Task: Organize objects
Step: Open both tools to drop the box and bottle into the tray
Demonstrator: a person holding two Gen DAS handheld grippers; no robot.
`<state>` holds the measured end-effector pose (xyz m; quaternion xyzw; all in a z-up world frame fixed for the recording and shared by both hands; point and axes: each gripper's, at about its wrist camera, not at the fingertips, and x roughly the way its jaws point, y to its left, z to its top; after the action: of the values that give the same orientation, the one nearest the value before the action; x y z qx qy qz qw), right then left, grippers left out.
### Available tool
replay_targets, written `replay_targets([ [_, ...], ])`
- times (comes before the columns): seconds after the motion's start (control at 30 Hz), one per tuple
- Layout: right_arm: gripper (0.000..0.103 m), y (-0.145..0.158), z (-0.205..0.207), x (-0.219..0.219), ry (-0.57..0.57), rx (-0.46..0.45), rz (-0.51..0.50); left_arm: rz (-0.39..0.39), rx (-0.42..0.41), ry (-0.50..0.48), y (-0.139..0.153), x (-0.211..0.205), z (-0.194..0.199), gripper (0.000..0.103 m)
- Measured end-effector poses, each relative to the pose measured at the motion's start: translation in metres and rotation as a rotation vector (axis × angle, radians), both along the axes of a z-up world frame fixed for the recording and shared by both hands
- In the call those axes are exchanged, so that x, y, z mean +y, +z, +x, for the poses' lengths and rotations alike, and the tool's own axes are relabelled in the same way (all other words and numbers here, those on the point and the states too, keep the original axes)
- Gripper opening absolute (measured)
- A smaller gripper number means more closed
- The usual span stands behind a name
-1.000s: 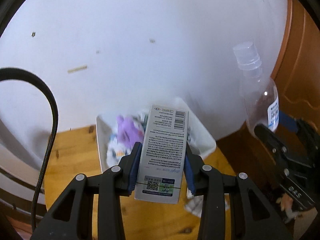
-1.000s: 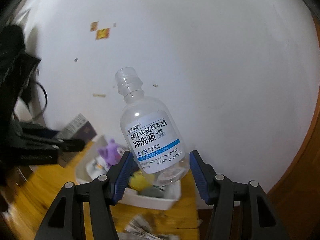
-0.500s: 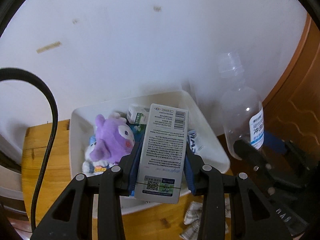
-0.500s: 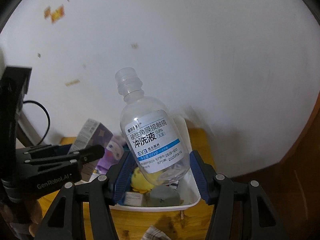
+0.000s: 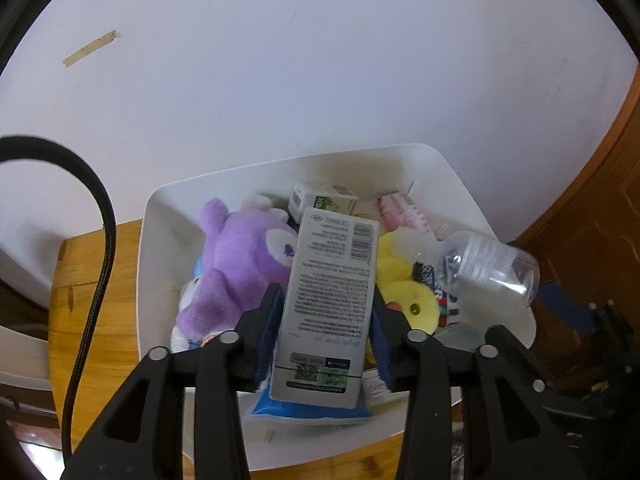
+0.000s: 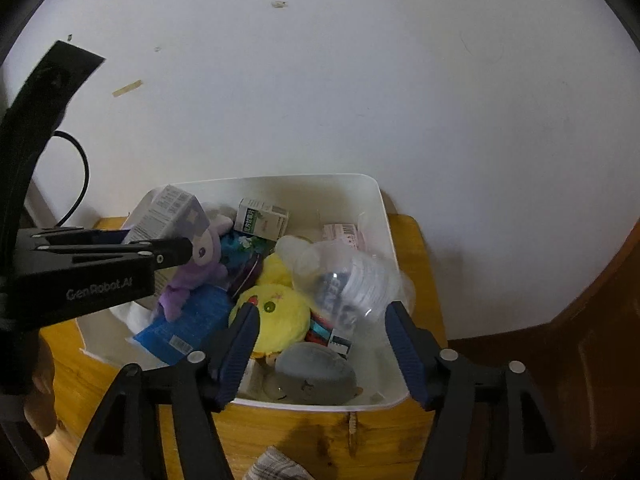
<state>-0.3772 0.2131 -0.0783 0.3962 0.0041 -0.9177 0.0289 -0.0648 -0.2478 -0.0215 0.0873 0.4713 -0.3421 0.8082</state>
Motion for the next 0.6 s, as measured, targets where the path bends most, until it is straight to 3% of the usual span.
replay_targets([
  [0.07,0.068,-0.003,0.013,0.005,0.006,0.01,-0.011,-0.008,-0.013,-0.003,0.003,0.005,-0.002,0.075],
  [0.13,0.068,-0.002,0.014,-0.001,0.009,0.018,-0.007,-0.025,-0.028,-0.014,0.009,0.008,-0.006,0.079],
  [0.6,0.068,0.011,0.044,-0.001,0.014,0.053,0.0,-0.018,-0.086,-0.002,0.032,0.018,-0.025,0.079],
])
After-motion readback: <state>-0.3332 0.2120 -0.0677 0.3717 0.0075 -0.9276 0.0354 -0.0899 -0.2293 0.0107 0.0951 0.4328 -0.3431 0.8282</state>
